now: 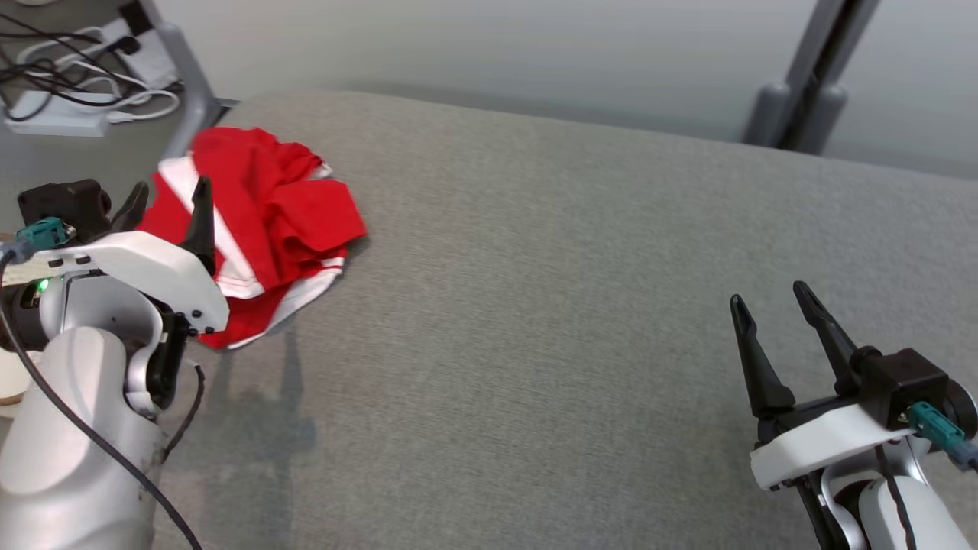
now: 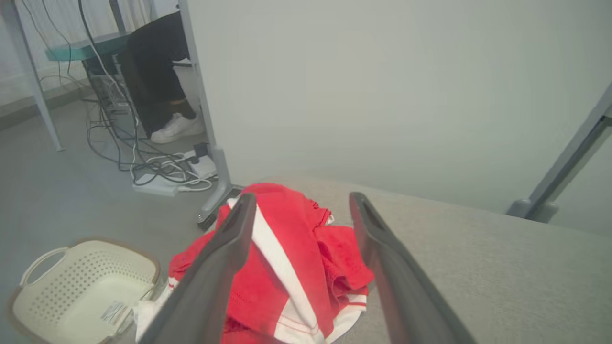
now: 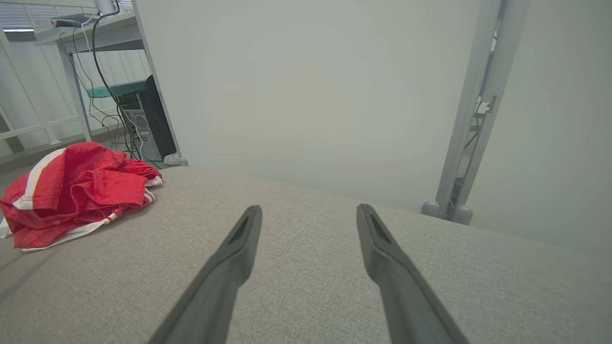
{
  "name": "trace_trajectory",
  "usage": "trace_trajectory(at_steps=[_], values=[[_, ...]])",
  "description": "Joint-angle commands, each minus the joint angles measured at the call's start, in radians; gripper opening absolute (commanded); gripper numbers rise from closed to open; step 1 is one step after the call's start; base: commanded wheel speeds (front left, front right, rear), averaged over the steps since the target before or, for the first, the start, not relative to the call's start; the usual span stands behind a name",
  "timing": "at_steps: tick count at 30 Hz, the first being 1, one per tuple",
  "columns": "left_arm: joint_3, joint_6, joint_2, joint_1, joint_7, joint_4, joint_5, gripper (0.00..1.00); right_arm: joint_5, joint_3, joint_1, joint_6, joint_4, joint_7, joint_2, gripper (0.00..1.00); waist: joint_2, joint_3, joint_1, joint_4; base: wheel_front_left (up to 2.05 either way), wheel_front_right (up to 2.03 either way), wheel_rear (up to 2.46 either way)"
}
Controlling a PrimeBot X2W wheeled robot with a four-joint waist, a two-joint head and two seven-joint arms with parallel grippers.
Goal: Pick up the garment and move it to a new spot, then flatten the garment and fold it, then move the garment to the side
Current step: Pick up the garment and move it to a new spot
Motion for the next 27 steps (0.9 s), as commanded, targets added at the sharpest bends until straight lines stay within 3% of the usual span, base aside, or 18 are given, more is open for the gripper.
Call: trace_trajectory(at_steps=[1, 5, 13, 14, 15, 16, 27], values=[[0.006, -0.011, 0.008, -0.037, 0.025, 0.063, -0.018, 1.00, 0.007, 0.002, -0.019, 0.000, -0.007, 0.005, -0.012, 1.00, 0.0000, 0.062, 0.0000, -0.067, 0.00, 0.00, 0.00], [0.030, -0.028, 0.037, -0.121, 0.089, 0.275, -0.060, 1.00, 0.011, 0.017, -0.051, 0.000, -0.018, 0.010, -0.027, 1.00, 0.0000, 0.129, 0.0000, -0.131, 0.00, 0.00, 0.00], [0.047, -0.025, 0.074, -0.216, 0.127, 0.516, -0.081, 1.00, 0.023, 0.022, -0.083, 0.000, -0.027, 0.001, -0.045, 1.00, 0.0000, 0.196, 0.0000, -0.172, 0.00, 0.00, 0.00], [0.047, -0.023, 0.078, -0.225, 0.125, 0.536, -0.080, 0.67, 0.025, 0.022, -0.087, 0.000, -0.026, 0.000, -0.046, 1.00, 0.0000, 0.199, 0.0000, -0.174, 0.00, 0.00, 0.00], [0.048, -0.027, 0.083, -0.233, 0.118, 0.554, -0.080, 0.20, 0.026, 0.023, -0.090, 0.000, -0.024, -0.002, -0.046, 1.00, 0.0000, 0.201, 0.0000, -0.176, 0.00, 0.00, 0.00], [0.050, -0.030, 0.092, -0.241, 0.110, 0.574, -0.081, 0.00, 0.028, 0.024, -0.093, 0.000, -0.024, -0.003, -0.046, 1.00, 0.0000, 0.204, 0.0000, -0.178, 0.00, 0.00, 0.00], [0.055, -0.022, 0.132, -0.306, -0.154, 0.582, -0.050, 0.00, 0.019, -0.008, -0.091, 0.000, -0.013, -0.013, -0.046, 1.00, 0.0000, 0.178, 0.0000, -0.163, 0.00, 0.00, 0.00]])
